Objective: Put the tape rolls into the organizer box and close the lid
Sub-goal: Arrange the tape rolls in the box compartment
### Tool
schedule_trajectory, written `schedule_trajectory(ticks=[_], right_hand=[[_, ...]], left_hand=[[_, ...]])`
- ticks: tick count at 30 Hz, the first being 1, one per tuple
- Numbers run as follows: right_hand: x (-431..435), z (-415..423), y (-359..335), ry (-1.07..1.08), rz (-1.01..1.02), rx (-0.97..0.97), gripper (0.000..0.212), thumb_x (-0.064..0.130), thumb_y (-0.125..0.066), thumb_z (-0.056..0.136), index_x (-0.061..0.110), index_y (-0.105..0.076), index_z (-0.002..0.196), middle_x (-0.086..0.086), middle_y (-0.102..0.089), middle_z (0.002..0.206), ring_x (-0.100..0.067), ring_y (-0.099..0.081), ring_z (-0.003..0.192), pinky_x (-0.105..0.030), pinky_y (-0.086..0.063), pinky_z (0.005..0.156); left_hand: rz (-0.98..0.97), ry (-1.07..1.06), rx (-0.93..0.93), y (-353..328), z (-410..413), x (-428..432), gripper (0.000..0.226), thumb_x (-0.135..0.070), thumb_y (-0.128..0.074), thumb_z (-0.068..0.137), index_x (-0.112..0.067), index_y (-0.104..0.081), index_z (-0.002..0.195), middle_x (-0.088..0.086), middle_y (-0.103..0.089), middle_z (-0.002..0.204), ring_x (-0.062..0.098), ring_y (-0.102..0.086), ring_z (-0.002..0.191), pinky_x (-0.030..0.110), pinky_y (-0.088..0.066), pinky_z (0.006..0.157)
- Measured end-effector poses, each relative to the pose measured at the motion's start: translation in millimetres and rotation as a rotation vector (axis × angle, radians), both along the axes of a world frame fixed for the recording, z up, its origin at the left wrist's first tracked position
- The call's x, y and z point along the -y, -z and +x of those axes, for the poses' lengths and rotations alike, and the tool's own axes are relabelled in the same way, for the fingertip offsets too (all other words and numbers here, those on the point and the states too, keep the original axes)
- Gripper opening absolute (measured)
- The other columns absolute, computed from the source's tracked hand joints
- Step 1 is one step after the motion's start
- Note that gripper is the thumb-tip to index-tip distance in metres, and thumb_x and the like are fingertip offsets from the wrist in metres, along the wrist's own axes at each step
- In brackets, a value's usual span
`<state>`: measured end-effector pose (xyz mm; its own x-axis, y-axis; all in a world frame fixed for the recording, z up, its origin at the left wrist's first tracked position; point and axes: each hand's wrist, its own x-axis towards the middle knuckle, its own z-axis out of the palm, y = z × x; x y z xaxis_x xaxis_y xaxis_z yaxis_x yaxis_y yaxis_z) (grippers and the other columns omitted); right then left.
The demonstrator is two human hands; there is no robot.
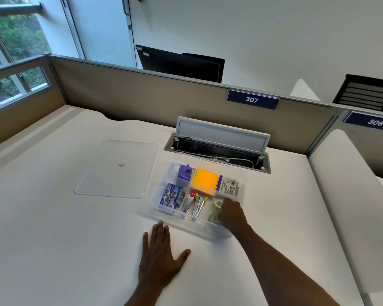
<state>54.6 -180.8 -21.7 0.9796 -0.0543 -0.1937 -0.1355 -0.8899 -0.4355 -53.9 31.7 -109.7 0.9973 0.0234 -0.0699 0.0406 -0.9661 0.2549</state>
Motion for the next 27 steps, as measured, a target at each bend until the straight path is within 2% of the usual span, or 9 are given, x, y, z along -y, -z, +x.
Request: schedule_trajectory(ticks=[9, 14, 18, 21, 23, 27], right_hand=[[1, 1, 3, 0.007, 0.035, -0.009, 0.034, 0.006, -0.062, 0.086, -0.004, -0.053, 0.117, -0.02, -0.061, 0.125, -0.034, -0.062, 0.112, -0.036, -0.053, 0.095], [-1, 2, 5, 0.038, 0.052, -0.017, 0.03, 0.005, -0.06, 0.085, -0.003, -0.055, 0.114, -0.02, -0.063, 0.121, -0.035, -0.063, 0.109, -0.036, -0.053, 0.092], [-6, 4, 2, 0.283, 0.145, 0.023, 0.029, 0.006, -0.061, 0.082, -0.003, -0.056, 0.109, -0.021, -0.065, 0.115, -0.037, -0.066, 0.101, -0.036, -0.056, 0.081], [-8, 9, 2, 0.48, 0.328, 0.006, 0.033, 0.005, -0.06, 0.081, -0.006, -0.056, 0.112, -0.024, -0.064, 0.118, -0.038, -0.064, 0.105, -0.036, -0.056, 0.082], [-6, 12, 4, 0.515, 0.404, -0.055, 0.037, 0.006, -0.06, 0.083, -0.006, -0.056, 0.118, -0.023, -0.064, 0.119, -0.037, -0.063, 0.107, -0.035, -0.055, 0.084], [-4, 15, 7, 0.597, 0.537, -0.077, 0.033, 0.003, -0.054, 0.084, -0.006, -0.058, 0.116, -0.023, -0.064, 0.116, -0.037, -0.062, 0.102, -0.03, -0.047, 0.071]], left_hand=[[-0.004, -0.008, -0.001, 0, 0, 0, 0.109, -0.089, -0.009, 0.072, -0.014, -0.011, 0.15, 0.007, -0.005, 0.162, 0.024, -0.002, 0.149, 0.047, -0.001, 0.121], [-0.009, -0.004, 0.015, -1, -2, 0, 0.107, -0.088, -0.011, 0.074, -0.011, -0.016, 0.149, 0.008, -0.009, 0.161, 0.024, -0.005, 0.149, 0.047, -0.003, 0.121], [-0.015, -0.002, 0.004, -2, -1, 0, 0.108, -0.088, -0.011, 0.074, -0.011, -0.015, 0.149, 0.008, -0.008, 0.161, 0.024, -0.003, 0.149, 0.048, -0.003, 0.121], [-0.017, -0.002, 0.003, -2, -1, 1, 0.108, -0.088, -0.012, 0.074, -0.011, -0.014, 0.149, 0.007, -0.008, 0.161, 0.024, -0.003, 0.149, 0.048, -0.005, 0.122], [-0.022, -0.006, 0.003, -2, -1, 0, 0.108, -0.088, -0.012, 0.073, -0.011, -0.014, 0.149, 0.007, -0.009, 0.161, 0.024, -0.004, 0.149, 0.048, -0.005, 0.121], [-0.019, -0.01, 0.005, -3, -1, 0, 0.109, -0.089, -0.012, 0.073, -0.011, -0.014, 0.149, 0.008, -0.009, 0.161, 0.024, -0.004, 0.149, 0.048, -0.005, 0.121]])
